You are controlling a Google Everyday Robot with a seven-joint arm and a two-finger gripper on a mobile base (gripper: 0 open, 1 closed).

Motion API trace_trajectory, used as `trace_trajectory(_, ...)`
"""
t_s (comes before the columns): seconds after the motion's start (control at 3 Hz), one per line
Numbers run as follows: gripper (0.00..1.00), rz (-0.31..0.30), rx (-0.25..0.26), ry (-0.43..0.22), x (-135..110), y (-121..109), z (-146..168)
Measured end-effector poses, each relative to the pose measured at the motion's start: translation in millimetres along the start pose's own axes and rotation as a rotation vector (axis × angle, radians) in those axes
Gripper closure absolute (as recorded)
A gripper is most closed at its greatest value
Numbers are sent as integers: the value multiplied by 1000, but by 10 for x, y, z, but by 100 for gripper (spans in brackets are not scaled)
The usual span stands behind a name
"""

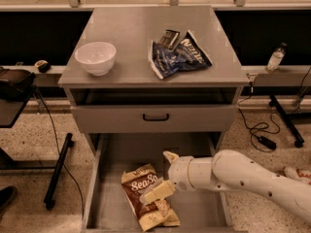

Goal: Pick brown chip bag from middle drawer and place on counter

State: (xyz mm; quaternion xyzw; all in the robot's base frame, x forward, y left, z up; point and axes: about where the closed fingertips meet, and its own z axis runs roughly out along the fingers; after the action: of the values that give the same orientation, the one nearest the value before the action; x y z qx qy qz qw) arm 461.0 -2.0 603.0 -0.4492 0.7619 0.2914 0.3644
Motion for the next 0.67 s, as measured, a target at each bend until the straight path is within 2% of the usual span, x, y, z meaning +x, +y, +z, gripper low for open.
trace_trajectory(0.33,0,41,1,39,302,-134,270)
trace_trajectory(0.67,0,99,11,100,746,-253,725)
